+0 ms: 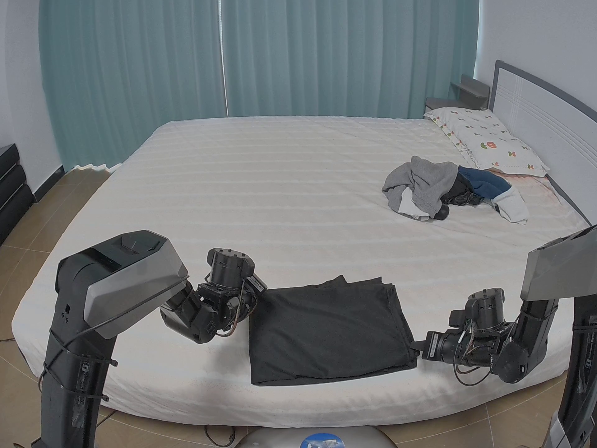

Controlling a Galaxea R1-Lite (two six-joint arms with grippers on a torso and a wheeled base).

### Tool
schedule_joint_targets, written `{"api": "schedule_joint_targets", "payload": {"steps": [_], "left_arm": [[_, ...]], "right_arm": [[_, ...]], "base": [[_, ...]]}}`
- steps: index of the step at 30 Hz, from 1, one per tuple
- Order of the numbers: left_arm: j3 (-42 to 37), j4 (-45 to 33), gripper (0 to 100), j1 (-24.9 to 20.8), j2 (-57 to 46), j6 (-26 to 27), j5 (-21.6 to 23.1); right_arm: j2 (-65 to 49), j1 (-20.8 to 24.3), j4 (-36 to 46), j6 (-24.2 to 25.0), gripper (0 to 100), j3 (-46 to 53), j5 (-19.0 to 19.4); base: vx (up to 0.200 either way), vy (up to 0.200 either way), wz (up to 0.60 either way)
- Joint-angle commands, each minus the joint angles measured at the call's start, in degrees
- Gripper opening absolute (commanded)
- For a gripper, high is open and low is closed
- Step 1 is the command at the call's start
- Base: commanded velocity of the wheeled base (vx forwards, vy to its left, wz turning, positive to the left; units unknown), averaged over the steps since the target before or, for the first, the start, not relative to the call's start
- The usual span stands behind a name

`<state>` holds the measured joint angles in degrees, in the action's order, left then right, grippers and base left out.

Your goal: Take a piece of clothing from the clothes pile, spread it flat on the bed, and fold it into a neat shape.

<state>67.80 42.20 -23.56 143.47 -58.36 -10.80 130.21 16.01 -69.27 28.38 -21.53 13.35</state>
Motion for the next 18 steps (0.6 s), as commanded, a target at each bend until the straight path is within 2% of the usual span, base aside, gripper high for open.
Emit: {"api": "schedule_joint_targets", "payload": {"steps": [1,11,12,18], "left_arm": [[0.05,-0.02,0,0.01,0.23,0.00,-0.01],[-0.13,-0.19,0,0.01,0.14,0.44,0.08],[-0.13,-0.28,100,0.01,0.14,0.44,0.08],[-0.92,-0.10,100,0.19,-0.39,-0.27,0.34]], "right_arm": [[-0.22,-0.63,0.01,-0.52,0,0.52,-0.08],[0.93,-0.71,-0.17,-2.19,0,0.35,0.01],[0.93,-0.63,-0.17,-2.19,100,0.35,0.01],[-2.24,-2.38,-0.52,-0.34,100,-5.89,-0.25]], "base": [[0.000,0.000,0.00],[0.000,0.000,0.00],[0.000,0.000,0.00],[0.000,0.000,0.00]]}}
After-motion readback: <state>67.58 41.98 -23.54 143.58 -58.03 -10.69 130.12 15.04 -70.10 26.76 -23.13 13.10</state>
